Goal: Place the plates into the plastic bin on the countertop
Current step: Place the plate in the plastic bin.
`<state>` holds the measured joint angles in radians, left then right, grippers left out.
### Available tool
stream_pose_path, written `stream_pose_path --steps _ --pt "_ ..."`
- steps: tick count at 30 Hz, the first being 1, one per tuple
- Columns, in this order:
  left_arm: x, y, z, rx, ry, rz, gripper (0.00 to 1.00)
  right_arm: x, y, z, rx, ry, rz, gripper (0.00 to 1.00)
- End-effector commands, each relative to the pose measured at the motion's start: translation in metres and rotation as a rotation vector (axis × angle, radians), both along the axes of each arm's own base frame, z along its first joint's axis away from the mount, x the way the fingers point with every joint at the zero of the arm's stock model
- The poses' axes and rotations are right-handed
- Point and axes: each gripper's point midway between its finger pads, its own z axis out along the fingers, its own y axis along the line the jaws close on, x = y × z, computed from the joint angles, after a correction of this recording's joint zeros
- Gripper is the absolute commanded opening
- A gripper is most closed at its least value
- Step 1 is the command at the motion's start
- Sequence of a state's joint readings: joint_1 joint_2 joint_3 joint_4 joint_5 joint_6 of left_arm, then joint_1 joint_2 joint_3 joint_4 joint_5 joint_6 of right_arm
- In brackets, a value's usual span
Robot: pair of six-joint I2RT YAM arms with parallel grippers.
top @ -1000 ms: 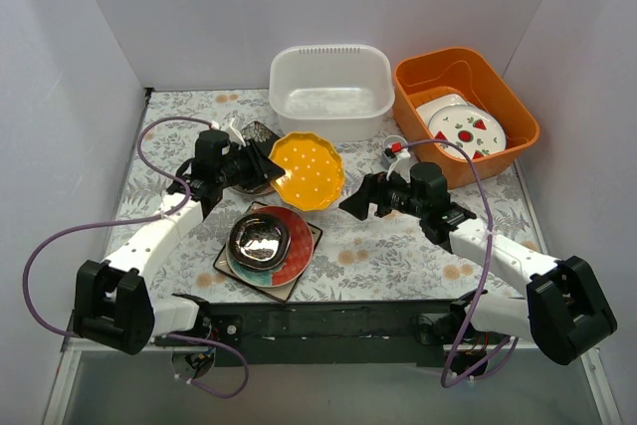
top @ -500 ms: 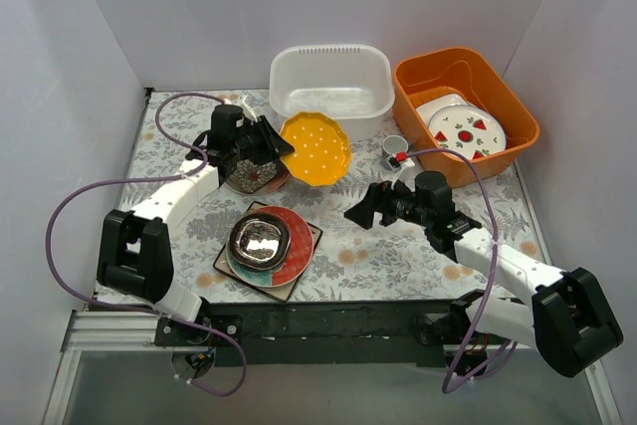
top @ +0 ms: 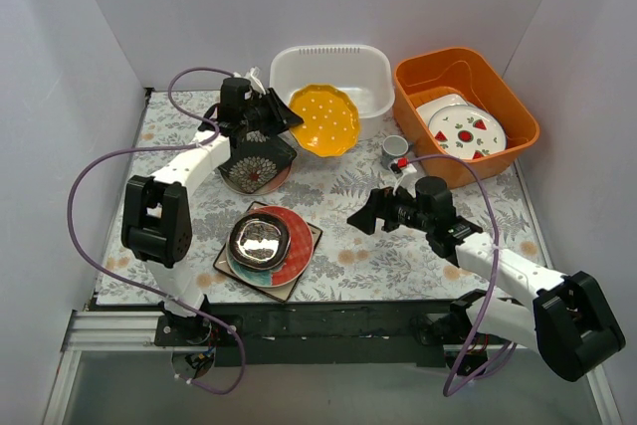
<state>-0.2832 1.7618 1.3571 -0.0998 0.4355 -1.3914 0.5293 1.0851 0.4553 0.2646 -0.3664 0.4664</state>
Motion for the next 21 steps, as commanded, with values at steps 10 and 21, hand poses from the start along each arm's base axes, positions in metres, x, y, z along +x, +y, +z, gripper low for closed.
stream_pose_path --steps 10,21 --pt "0.044 0.006 0.111 -0.079 -0.254 0.031 0.00 0.002 0.012 -0.001 0.023 -0.013 0.082 0.97" --pt "0.081 -0.005 0.100 -0.138 -0.236 0.046 0.00 -0.008 0.012 -0.013 0.022 0.014 0.112 0.97"
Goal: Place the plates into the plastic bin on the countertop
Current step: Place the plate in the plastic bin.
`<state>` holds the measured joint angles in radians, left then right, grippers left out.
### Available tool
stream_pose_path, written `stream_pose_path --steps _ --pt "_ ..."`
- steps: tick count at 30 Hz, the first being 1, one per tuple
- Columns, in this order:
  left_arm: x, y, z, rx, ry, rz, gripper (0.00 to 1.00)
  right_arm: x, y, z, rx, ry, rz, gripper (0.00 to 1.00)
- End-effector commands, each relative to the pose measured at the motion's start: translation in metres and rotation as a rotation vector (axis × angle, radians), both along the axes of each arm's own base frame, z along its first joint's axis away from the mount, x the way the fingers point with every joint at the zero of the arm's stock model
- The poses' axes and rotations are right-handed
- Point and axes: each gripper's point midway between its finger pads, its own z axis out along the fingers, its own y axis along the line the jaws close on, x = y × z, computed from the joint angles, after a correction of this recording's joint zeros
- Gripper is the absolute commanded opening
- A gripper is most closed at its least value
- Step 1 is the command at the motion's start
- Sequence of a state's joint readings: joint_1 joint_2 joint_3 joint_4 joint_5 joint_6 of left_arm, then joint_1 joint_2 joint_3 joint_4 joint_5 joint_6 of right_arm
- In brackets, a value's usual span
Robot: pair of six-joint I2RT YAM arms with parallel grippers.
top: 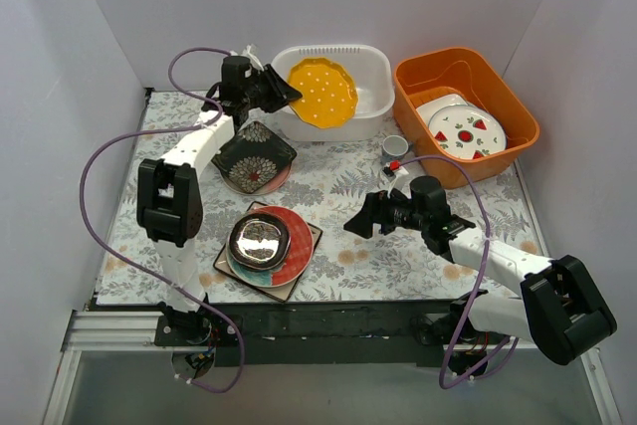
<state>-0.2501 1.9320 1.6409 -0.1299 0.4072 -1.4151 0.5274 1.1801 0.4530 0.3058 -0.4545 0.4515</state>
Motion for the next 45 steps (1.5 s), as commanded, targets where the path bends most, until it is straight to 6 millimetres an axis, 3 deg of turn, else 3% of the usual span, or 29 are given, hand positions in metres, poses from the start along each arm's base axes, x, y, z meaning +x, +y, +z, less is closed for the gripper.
stream_pose_path --steps 1,13,21,30,36,45 --pt "0.019 -0.010 0.070 -0.115 -0.169 -0.022 0.00 -0.001 0.003 0.004 0.026 -0.036 0.031 0.97" --pt "0.052 -0.019 0.069 -0.201 -0.255 -0.004 0.00 -0.010 -0.004 -0.007 0.018 -0.014 0.013 0.97" --pt "0.071 -0.021 0.081 -0.227 -0.368 0.011 0.00 -0.017 -0.017 -0.019 -0.010 0.005 -0.039 0.96" --pt "0.098 -0.019 0.067 -0.215 -0.389 0.060 0.00 -0.022 -0.028 -0.025 -0.026 0.005 -0.086 0.96" --pt "0.103 -0.017 0.064 -0.165 -0.410 0.072 0.00 -0.023 -0.030 -0.026 -0.026 0.001 -0.095 0.96" --pt "0.105 -0.011 0.081 -0.024 -0.511 0.085 0.00 -0.020 -0.022 -0.028 -0.023 0.011 -0.058 0.96"
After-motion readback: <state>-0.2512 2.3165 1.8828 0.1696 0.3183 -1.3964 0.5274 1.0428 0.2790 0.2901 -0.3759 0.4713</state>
